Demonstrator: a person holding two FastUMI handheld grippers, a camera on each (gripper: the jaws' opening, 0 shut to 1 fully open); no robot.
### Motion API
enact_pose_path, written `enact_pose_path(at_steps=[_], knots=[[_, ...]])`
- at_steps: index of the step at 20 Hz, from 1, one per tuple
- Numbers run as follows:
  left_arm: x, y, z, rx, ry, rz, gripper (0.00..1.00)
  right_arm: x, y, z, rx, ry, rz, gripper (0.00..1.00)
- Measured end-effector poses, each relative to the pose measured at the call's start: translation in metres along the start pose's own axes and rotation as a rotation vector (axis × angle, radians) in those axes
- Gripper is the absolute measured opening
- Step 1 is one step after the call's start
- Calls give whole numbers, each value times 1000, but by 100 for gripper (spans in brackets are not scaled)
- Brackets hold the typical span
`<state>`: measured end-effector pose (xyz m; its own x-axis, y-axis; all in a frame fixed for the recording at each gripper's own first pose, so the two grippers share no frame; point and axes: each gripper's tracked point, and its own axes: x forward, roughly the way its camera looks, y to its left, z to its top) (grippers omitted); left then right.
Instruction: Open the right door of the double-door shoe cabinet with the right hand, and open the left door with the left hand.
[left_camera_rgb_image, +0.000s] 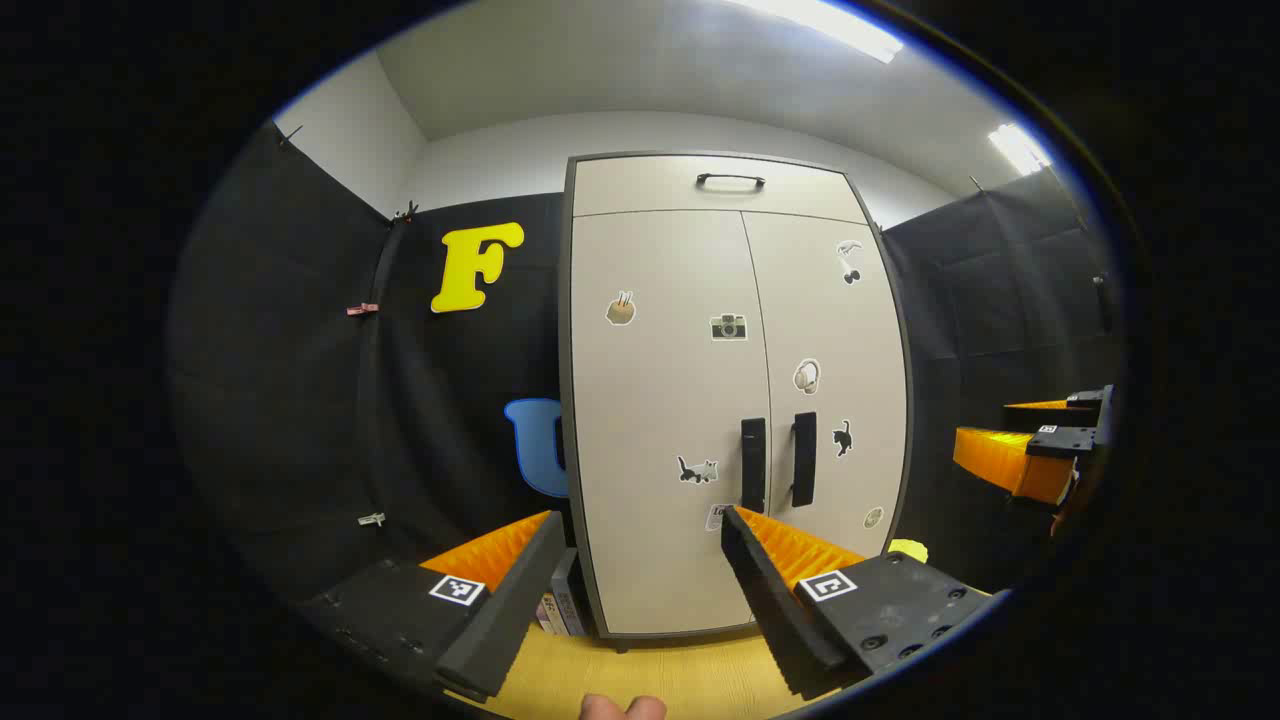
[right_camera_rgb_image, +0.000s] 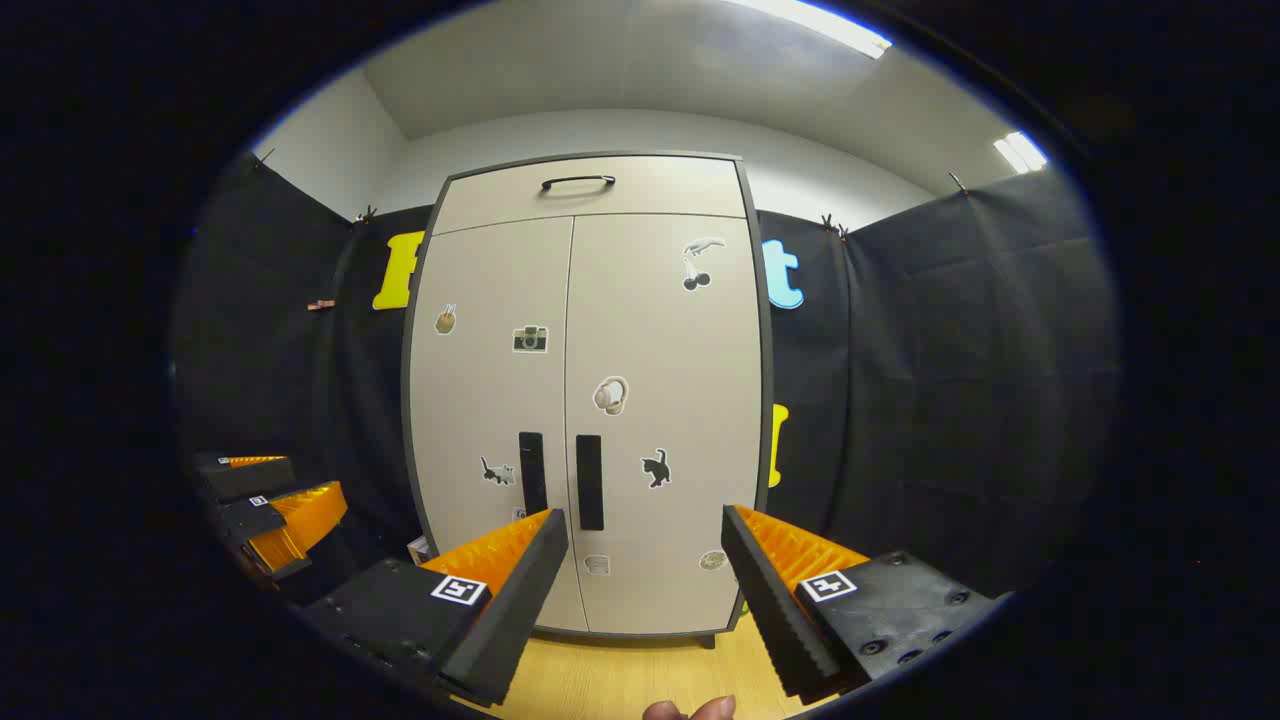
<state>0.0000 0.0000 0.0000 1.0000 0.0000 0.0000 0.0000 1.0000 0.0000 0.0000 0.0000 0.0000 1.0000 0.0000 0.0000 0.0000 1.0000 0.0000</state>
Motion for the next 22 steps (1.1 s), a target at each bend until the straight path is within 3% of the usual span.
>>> enact_pose_path(at_steps=[22], knots=[[2,4,5,-9,-15,1,98,7,9,-8,-14,37,25,98]])
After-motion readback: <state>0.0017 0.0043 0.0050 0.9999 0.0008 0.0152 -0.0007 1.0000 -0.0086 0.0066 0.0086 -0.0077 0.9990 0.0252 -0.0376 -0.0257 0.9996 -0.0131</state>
